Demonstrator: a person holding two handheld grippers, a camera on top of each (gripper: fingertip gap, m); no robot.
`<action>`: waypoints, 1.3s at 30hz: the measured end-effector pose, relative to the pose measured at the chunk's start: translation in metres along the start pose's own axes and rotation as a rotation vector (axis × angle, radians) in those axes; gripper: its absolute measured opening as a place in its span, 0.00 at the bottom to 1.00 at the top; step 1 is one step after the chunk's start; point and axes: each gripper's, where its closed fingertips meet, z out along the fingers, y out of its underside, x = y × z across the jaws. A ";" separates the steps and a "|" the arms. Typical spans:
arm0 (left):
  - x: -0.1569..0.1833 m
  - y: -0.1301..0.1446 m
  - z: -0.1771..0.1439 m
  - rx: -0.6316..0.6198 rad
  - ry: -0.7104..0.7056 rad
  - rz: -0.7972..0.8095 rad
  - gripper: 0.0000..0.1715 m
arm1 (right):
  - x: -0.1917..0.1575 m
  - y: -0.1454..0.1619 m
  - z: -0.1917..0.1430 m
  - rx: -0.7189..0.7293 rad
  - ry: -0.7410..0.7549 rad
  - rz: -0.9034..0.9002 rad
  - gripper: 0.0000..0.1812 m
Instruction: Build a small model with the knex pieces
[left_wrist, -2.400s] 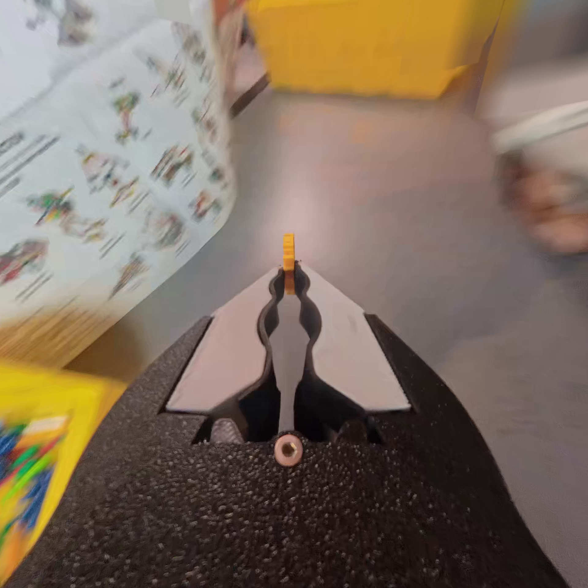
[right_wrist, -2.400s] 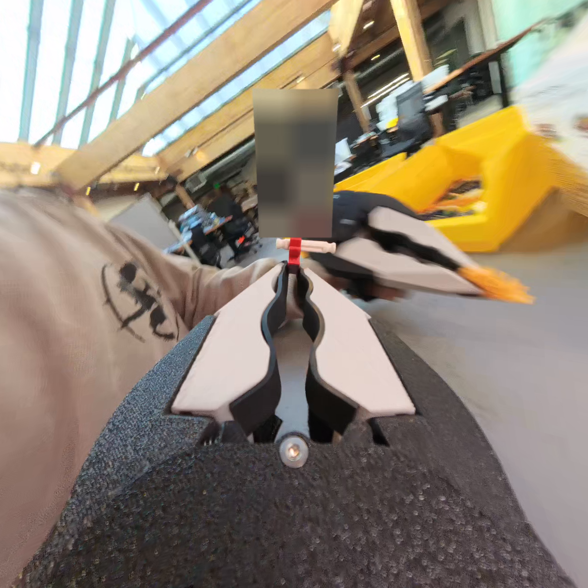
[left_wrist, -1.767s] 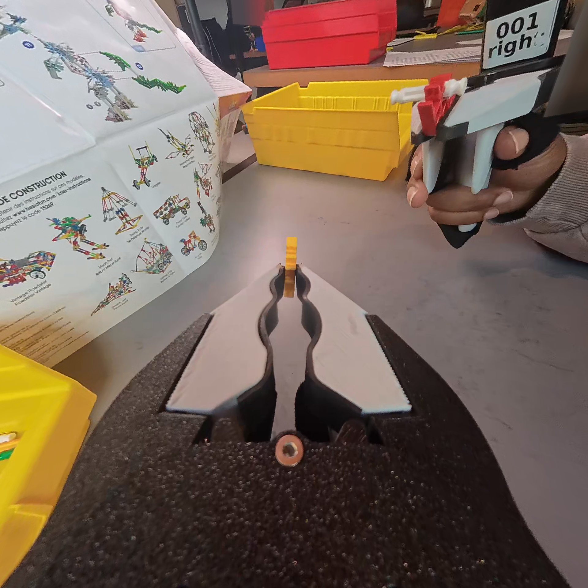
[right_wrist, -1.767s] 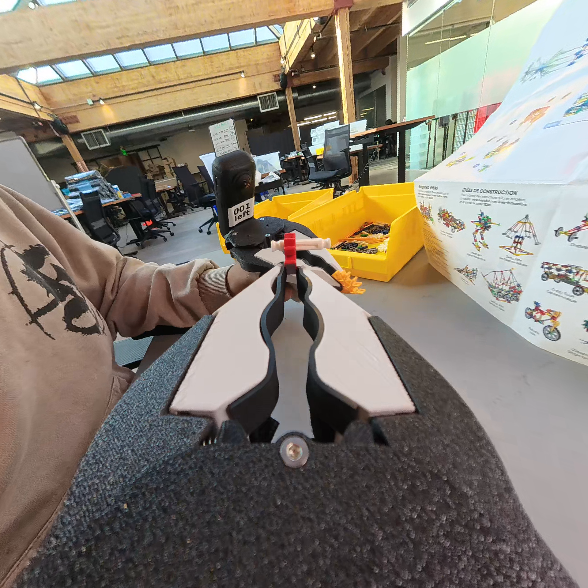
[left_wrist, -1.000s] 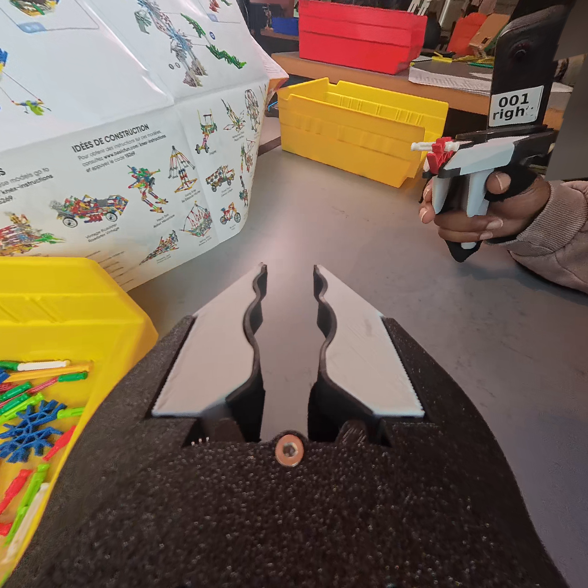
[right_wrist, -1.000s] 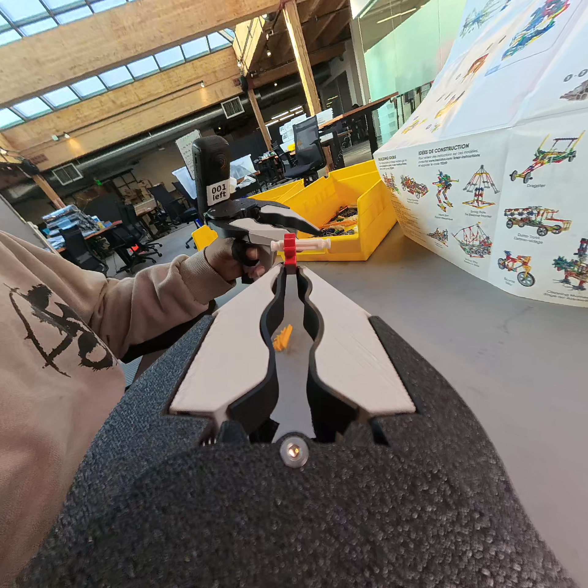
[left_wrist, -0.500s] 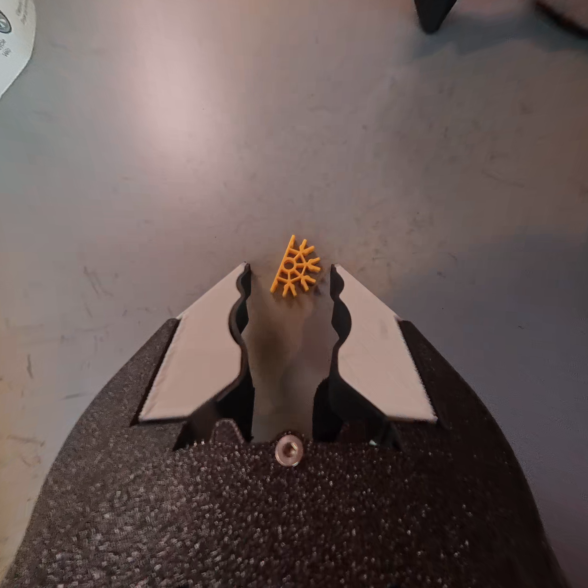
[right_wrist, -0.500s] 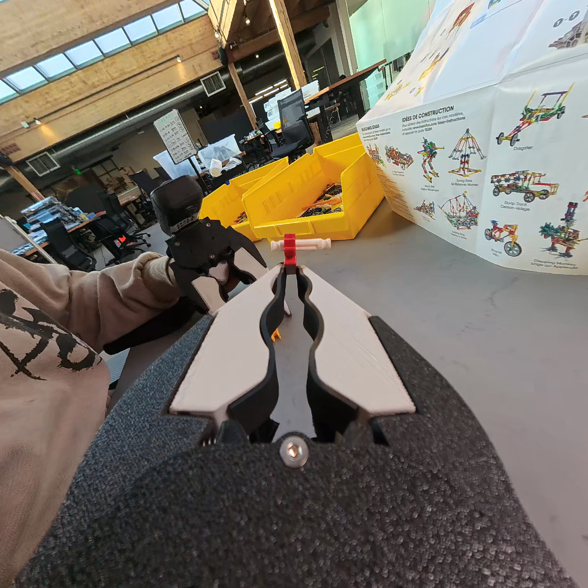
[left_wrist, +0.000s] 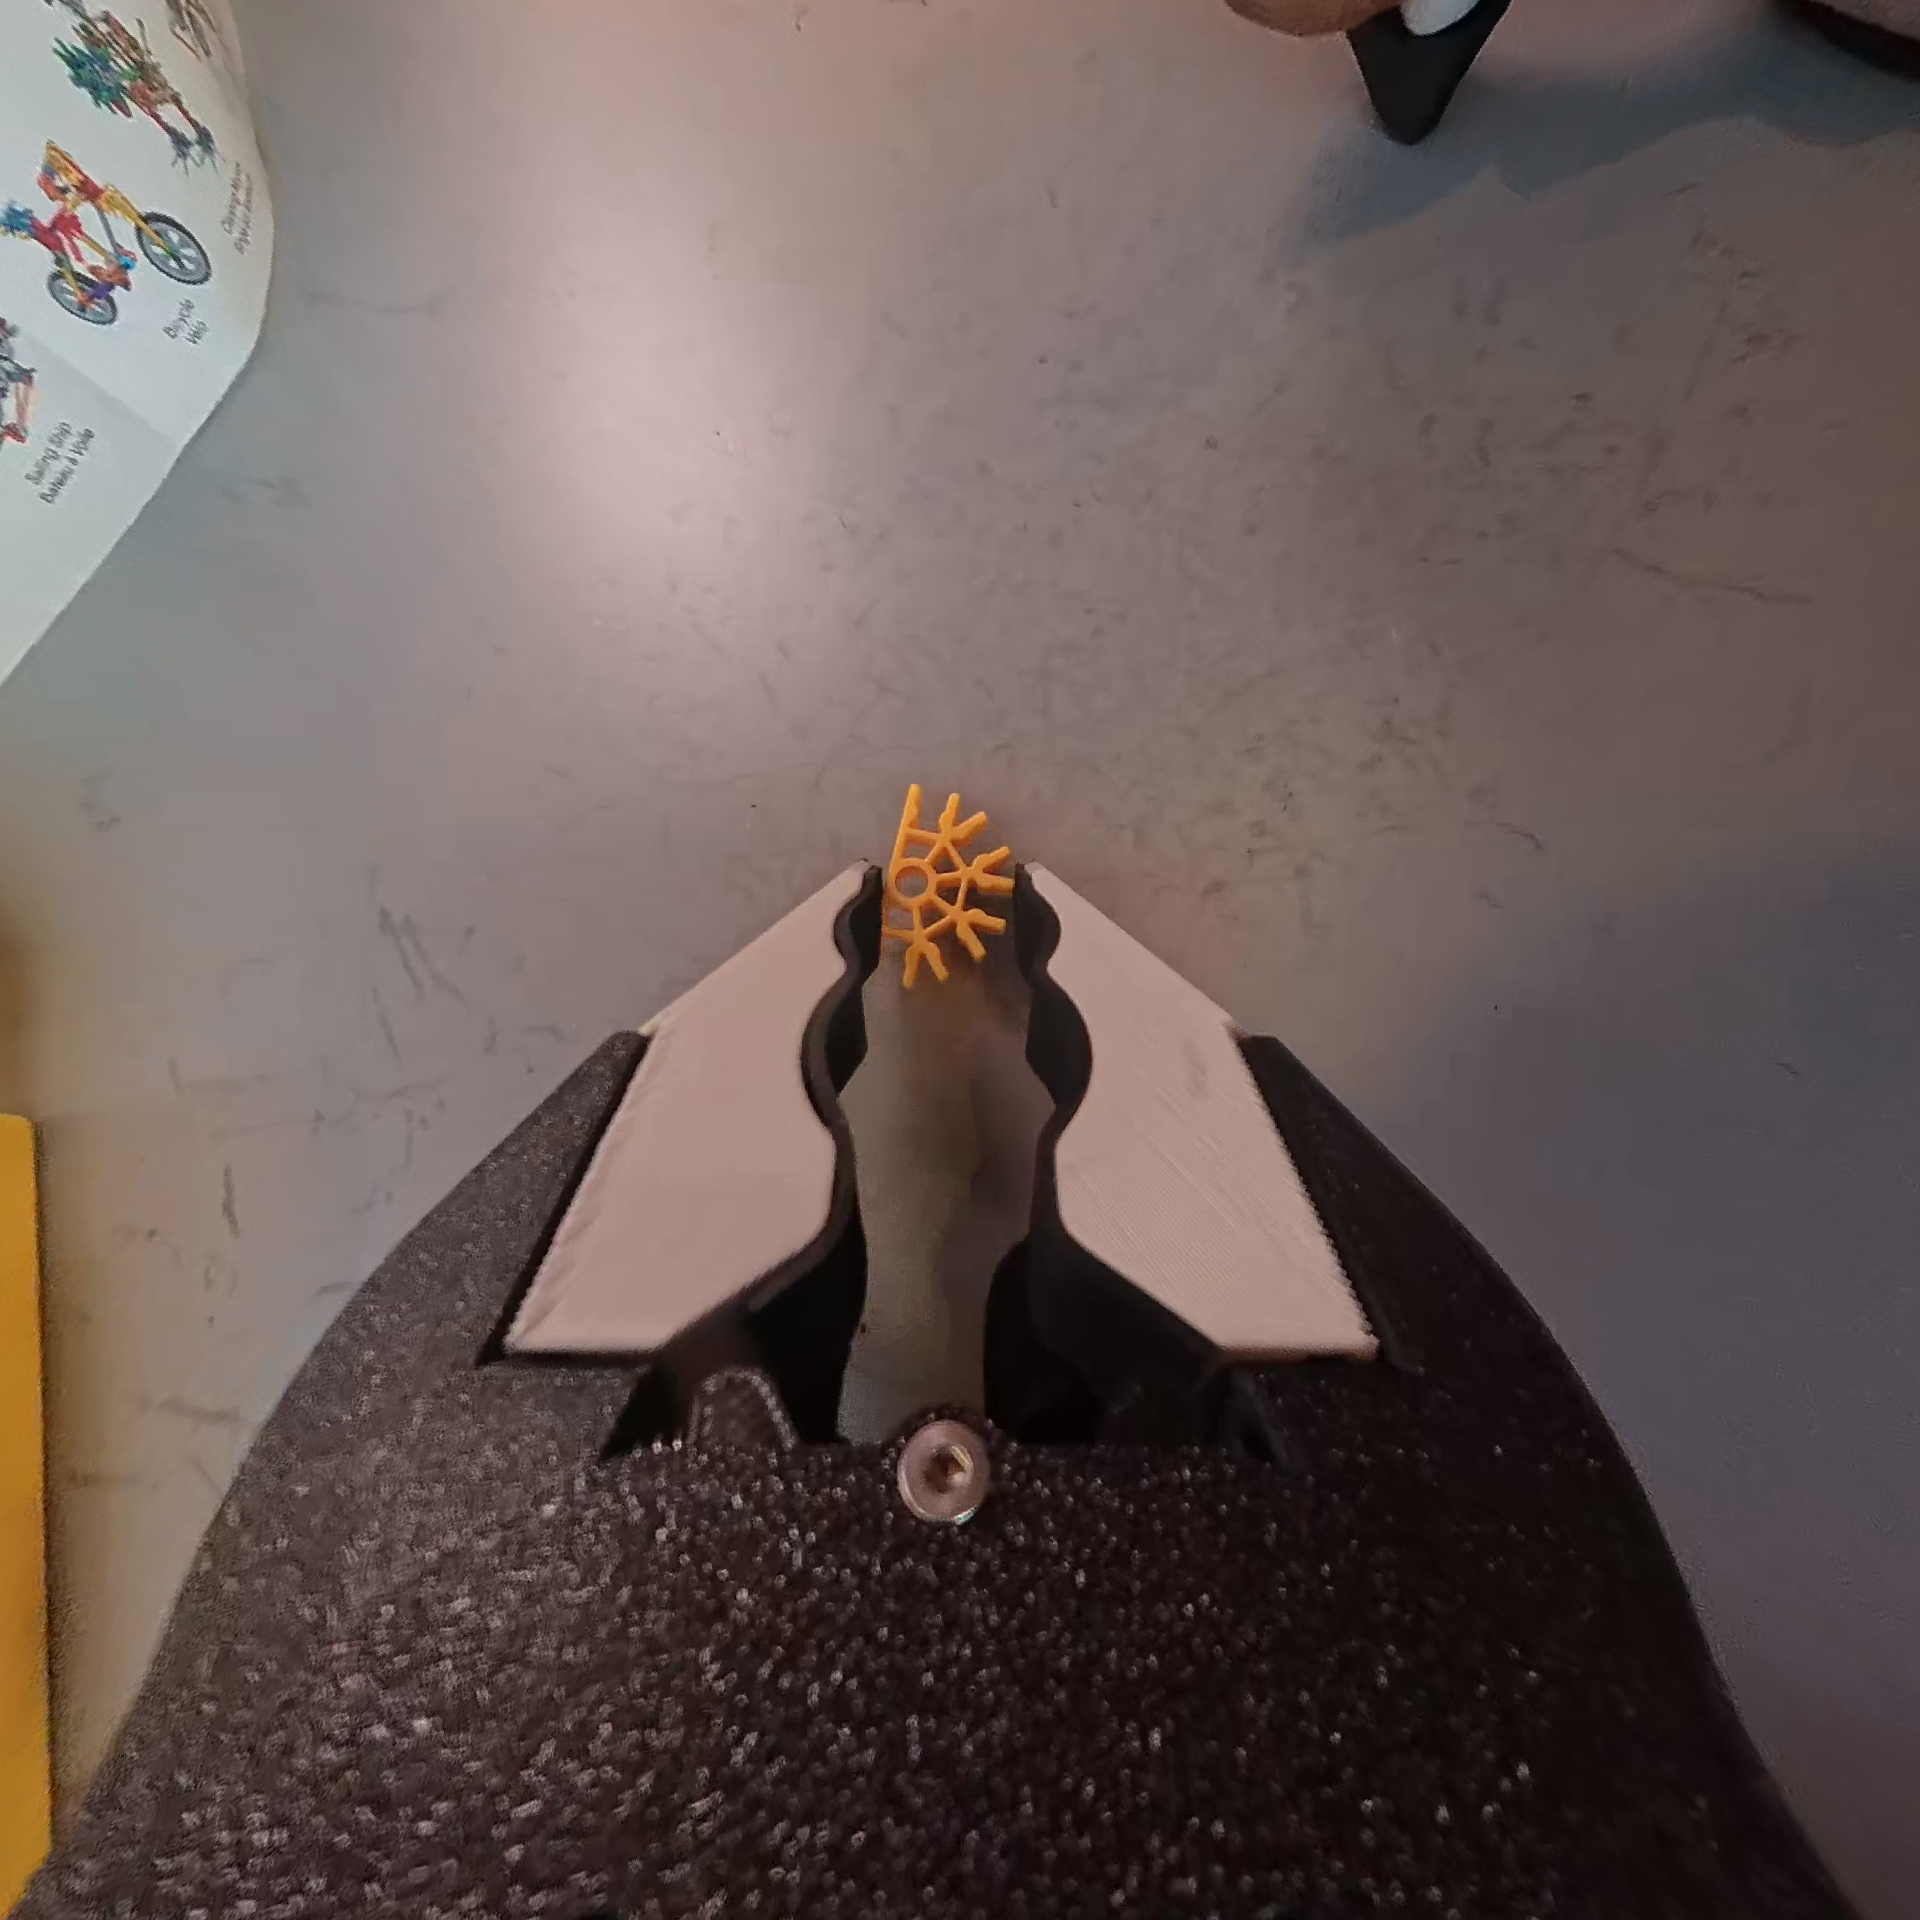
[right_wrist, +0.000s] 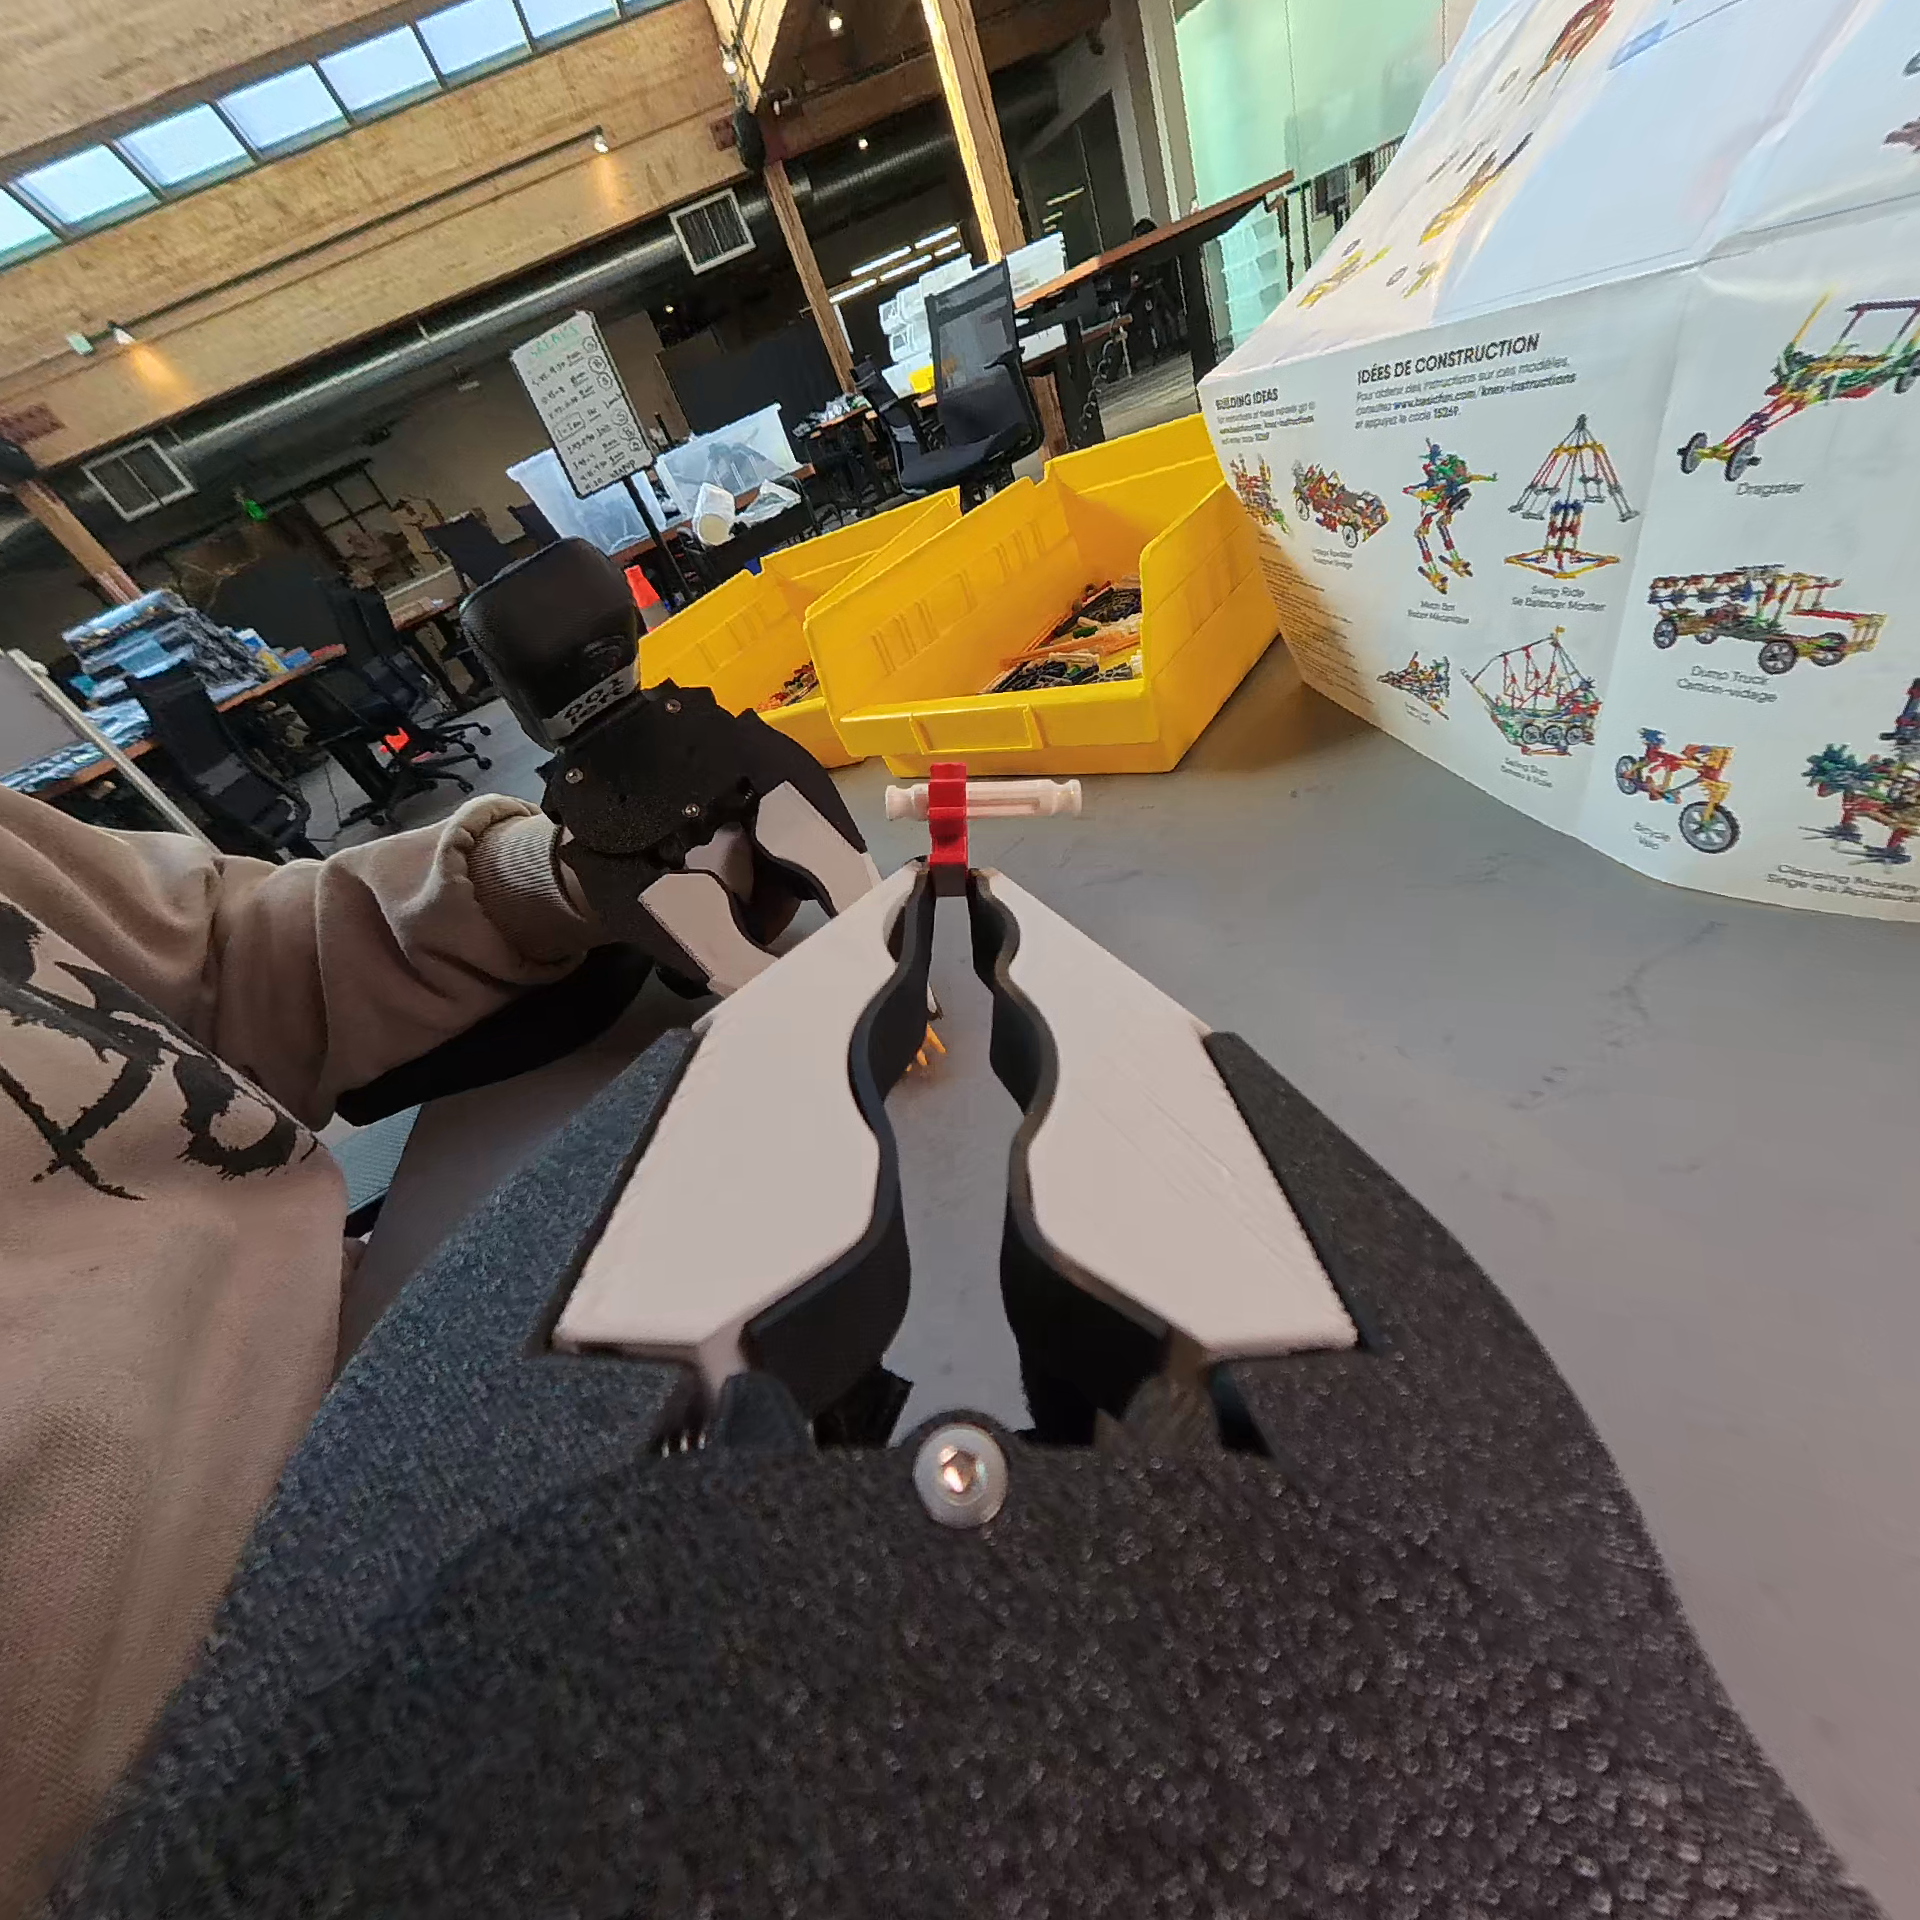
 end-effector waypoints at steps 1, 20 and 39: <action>-0.002 -0.004 -0.003 0.026 -0.011 -0.002 0.15 | 0.000 -0.001 0.000 0.004 0.001 -0.005 0.02; -0.159 0.044 -0.284 0.220 -0.991 -0.401 0.15 | 0.008 -0.006 -0.004 0.013 0.092 -0.152 0.02; -0.037 -0.121 -0.136 0.681 0.013 -0.205 0.25 | -0.025 -0.010 0.003 0.007 0.035 -0.335 0.02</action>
